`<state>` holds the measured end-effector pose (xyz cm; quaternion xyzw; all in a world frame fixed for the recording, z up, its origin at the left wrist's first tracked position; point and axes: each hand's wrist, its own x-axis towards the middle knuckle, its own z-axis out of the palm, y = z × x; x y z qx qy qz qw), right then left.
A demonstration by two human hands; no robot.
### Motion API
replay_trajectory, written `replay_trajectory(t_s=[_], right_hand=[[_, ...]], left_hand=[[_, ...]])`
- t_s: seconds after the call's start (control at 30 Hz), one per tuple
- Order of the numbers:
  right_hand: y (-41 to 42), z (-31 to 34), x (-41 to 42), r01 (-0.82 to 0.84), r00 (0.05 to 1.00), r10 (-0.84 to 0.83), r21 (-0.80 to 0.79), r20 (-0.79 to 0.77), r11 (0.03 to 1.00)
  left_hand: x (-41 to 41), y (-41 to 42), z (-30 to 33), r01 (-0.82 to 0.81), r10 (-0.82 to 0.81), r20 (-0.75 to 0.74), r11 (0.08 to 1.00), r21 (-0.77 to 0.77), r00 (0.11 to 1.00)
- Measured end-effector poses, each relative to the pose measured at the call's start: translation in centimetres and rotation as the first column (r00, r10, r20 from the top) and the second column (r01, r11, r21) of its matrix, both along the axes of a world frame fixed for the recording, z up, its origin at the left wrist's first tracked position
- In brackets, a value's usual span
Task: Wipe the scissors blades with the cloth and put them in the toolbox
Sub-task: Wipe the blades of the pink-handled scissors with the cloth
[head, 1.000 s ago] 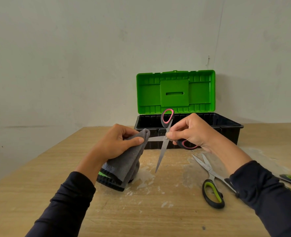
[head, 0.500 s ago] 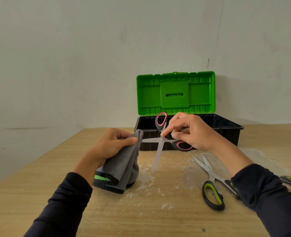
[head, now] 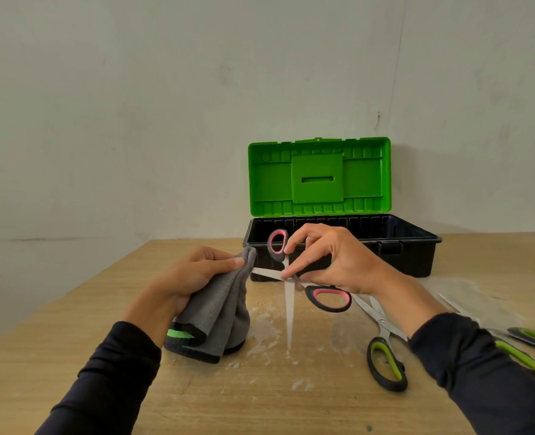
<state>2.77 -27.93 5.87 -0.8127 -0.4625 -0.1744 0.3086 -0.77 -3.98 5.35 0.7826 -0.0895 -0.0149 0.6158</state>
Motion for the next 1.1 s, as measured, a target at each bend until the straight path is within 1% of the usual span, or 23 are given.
replay_trajectory(t_s=[0.1, 0.23, 0.37, 0.43, 0.5, 0.53, 0.6, 0.67, 0.73, 0.83, 0.9, 1.0, 1.1], right_hand=[[0.2, -0.6, 0.0, -0.048, 0.993, 0.056, 0.076, -0.106, 0.996], [0.5, -0.5, -0.1, -0.097, 0.979, 0.116, 0.119, -0.168, 0.988], [0.7, -0.6, 0.0, -0.117, 0.965, 0.139, 0.111, -0.221, 0.987], [0.9, -0.6, 0.1, -0.119, 0.960, 0.153, 0.152, -0.236, 0.981], [1.0, -0.6, 0.1, -0.117, 0.966, 0.159, 0.203, -0.205, 0.972], [1.0, -0.5, 0.1, -0.115, 0.968, 0.162, 0.241, -0.190, 0.964], [1.0, -0.8, 0.2, -0.113, 0.961, 0.197, 0.377, -0.194, 0.919], [1.3, -1.2, 0.3, -0.075, 0.961, 0.187, 0.458, -0.204, 0.886], [1.6, -1.6, 0.5, -0.015, 0.971, 0.126, 0.474, -0.203, 0.880], [1.4, -1.5, 0.7, 0.088, 0.960, 0.070, 0.530, -0.271, 0.844], [1.1, -1.3, 0.6, 0.139, 0.941, 0.072, 0.573, -0.329, 0.807], [1.6, -1.3, 0.3, 0.184, 0.900, 0.115, 0.603, -0.422, 0.776], [2.0, -1.2, 0.3, 0.292, 0.857, 0.128, 0.675, -0.498, 0.677]], left_hand=[[0.1, -0.1, 0.1, -0.014, 0.010, -0.055, 0.998, -0.060, 0.998], [0.3, 0.0, -0.1, -0.067, 0.053, -0.111, 0.990, -0.123, 0.992], [0.8, 0.1, -0.4, -0.099, 0.075, -0.132, 0.976, -0.192, 0.988], [1.1, 0.1, -0.5, -0.092, 0.043, -0.194, 0.964, -0.248, 0.980], [1.3, 0.1, -0.7, -0.072, -0.019, -0.275, 0.946, -0.317, 0.961], [1.4, 0.0, -0.8, -0.064, -0.036, -0.289, 0.941, -0.332, 0.956], [1.5, -0.1, -0.8, -0.059, -0.042, -0.287, 0.941, -0.334, 0.957], [1.5, -0.2, -0.9, -0.065, -0.033, -0.275, 0.937, -0.342, 0.961], [1.6, -0.1, -0.9, -0.081, 0.000, -0.252, 0.947, -0.311, 0.968], [1.8, 0.5, -0.9, -0.128, 0.052, -0.244, 0.942, -0.309, 0.968], [1.9, 0.6, -1.0, -0.163, 0.092, -0.221, 0.930, -0.331, 0.971], [1.8, -0.4, -1.2, -0.133, 0.101, -0.119, 0.942, -0.307, 0.988], [1.8, -1.1, -1.4, -0.154, 0.134, -0.079, 0.919, -0.363, 0.988]])
